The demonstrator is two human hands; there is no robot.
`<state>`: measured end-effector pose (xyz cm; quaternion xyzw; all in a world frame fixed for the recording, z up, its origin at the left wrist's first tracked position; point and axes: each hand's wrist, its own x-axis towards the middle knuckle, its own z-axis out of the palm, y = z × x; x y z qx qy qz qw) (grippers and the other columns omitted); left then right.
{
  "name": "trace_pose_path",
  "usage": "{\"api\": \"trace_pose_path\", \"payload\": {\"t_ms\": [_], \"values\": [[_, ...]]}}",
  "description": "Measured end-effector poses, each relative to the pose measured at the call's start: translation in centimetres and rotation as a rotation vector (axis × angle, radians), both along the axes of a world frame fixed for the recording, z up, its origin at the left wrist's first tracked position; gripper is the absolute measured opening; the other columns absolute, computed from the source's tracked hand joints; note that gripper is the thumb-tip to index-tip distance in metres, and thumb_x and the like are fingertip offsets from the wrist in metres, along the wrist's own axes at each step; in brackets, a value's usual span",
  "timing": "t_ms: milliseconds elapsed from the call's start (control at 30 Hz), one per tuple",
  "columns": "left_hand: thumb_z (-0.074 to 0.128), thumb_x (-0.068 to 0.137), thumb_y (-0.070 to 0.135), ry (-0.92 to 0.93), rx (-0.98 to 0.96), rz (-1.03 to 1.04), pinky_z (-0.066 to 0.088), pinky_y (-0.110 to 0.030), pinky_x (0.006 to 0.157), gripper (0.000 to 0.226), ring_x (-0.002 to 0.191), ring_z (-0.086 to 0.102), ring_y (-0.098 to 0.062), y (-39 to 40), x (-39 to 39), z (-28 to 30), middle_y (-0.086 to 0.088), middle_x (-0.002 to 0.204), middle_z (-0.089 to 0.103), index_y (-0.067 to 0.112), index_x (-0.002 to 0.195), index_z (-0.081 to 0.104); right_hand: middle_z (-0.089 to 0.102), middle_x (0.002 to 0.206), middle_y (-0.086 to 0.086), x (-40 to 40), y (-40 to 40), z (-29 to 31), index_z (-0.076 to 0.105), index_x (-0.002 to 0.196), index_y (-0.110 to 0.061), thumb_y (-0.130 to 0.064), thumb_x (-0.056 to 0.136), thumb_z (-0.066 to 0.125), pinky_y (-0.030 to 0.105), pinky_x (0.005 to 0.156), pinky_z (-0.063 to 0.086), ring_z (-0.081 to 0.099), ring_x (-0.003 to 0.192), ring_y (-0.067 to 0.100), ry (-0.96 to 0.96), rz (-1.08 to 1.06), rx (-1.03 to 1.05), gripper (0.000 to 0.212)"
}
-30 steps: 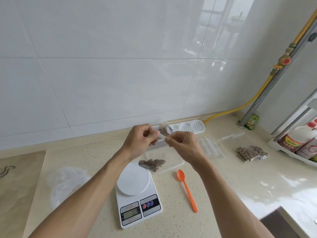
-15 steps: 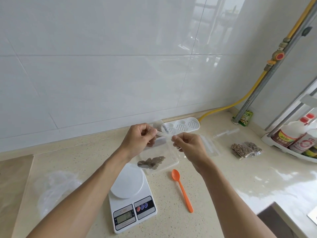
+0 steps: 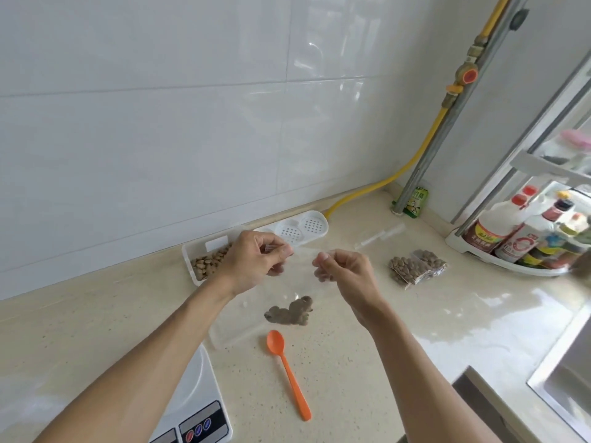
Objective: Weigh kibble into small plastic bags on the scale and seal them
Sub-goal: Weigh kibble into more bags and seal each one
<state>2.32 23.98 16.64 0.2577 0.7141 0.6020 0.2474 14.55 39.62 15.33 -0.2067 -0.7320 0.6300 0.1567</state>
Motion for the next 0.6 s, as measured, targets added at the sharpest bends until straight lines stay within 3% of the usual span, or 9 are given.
{"api": "trace_pose_path", "payload": {"t_ms": [133, 300, 367, 467, 600], "values": [[0.064, 0.091, 0.010, -0.013, -0.119, -0.122, 0.057, -0.026, 0.068, 0.012, 0.073, 0.072, -0.020, 6.6, -0.9, -0.2, -0.006, 0.074, 0.070, 0.001, 0.090, 0.072, 0.070, 0.068, 0.006, -0.1, 6.2, -0.9, 0.074, 0.078, -0.007, -0.017, 0.096, 0.060, 0.026, 0.069, 0.048, 0.062, 0.065, 0.013, -0.009, -0.063, -0.095, 0.025], [0.062, 0.093, 0.007, -0.101, -0.037, -0.106, 0.057, -0.027, 0.062, 0.012, 0.067, 0.071, -0.022, 16.3, -1.2, -0.6, -0.006, 0.069, 0.070, 0.007, 0.087, 0.072, 0.076, 0.088, 0.009, 0.3, 14.8, -3.3, 0.075, 0.090, -0.009, -0.040, 0.092, 0.065, 0.029, 0.077, 0.043, 0.066, 0.083, 0.016, -0.138, -0.017, -0.148, 0.033], [0.062, 0.093, 0.009, -0.173, 0.030, -0.047, 0.058, -0.030, 0.062, 0.012, 0.064, 0.069, -0.020, 20.2, -1.3, -1.2, -0.004, 0.064, 0.068, 0.005, 0.087, 0.071, 0.076, 0.086, 0.006, 0.7, 18.1, -4.4, 0.072, 0.101, -0.008, -0.028, 0.087, 0.074, 0.022, 0.073, 0.044, 0.068, 0.078, 0.011, -0.196, 0.012, -0.109, 0.025], [0.062, 0.093, 0.011, -0.273, 0.062, 0.105, 0.057, -0.029, 0.060, 0.012, 0.062, 0.069, -0.018, 25.7, -1.8, -2.9, -0.006, 0.065, 0.069, 0.004, 0.087, 0.070, 0.069, 0.064, -0.015, 1.5, 23.3, -6.0, 0.065, 0.104, -0.001, -0.004, 0.087, 0.071, 0.010, 0.057, 0.044, 0.063, 0.061, -0.004, -0.285, -0.012, -0.025, 0.018], [0.066, 0.092, 0.016, -0.130, -0.129, 0.141, 0.056, -0.027, 0.062, 0.015, 0.067, 0.070, -0.015, 32.4, -2.9, -6.5, -0.001, 0.066, 0.070, 0.011, 0.078, 0.071, 0.064, 0.061, -0.017, 2.5, 30.6, -7.5, 0.062, 0.091, -0.005, -0.012, 0.085, 0.075, 0.012, 0.053, 0.042, 0.059, 0.061, -0.002, -0.412, -0.129, 0.116, 0.017]]}}
